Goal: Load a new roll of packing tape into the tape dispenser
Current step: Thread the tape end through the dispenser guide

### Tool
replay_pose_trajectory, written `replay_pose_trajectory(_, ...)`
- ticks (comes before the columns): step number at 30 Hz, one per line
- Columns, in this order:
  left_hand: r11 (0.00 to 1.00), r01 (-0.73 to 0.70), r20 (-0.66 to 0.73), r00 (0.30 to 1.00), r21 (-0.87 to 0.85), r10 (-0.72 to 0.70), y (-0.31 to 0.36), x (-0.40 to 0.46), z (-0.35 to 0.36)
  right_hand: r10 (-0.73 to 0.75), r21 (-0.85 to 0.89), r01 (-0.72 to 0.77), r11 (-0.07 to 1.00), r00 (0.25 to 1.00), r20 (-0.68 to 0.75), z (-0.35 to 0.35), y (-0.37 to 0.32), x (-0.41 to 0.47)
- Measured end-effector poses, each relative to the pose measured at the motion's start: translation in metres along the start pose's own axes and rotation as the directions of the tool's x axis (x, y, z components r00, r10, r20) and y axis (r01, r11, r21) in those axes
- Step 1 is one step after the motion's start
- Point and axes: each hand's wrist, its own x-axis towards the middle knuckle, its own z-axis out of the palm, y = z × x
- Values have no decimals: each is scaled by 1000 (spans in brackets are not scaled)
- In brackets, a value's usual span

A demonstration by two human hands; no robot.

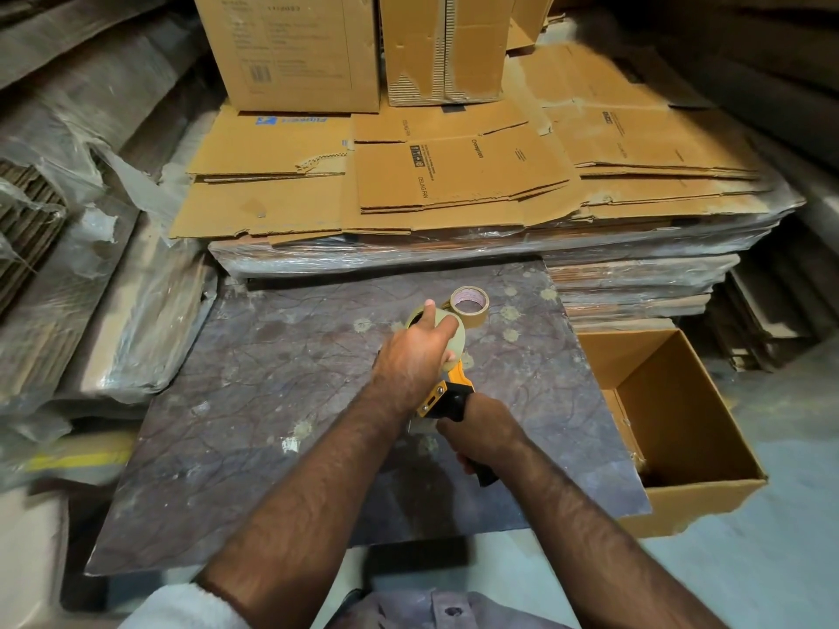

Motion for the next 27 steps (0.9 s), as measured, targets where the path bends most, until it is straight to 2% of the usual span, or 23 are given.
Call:
replay_pose_trajectory(7,999,25,-63,998,-43,-27,4,-8,-4,8,0,-8,1000,1000,16,-5,2,-1)
replay_pose_trajectory(10,997,-31,-114,993,-71,23,2,-11,-13,19,20,-19,1000,1000,25,-8,2,-2)
replay_pose_trajectory(22,998,50,-5,999,35,-50,10,-15,-26,-2,-16,2,1000,1000,14,-2,1,-3)
replay_pose_trajectory(25,999,0,-29,1000,48,1,9,-14,-23,-3,14,3,1000,1000,14,0,2,-2)
replay_pose_trajectory(27,999,-21,-85,996,-36,18,5,-16,-25,-8,32,7,999,1000,8,-1,4,0)
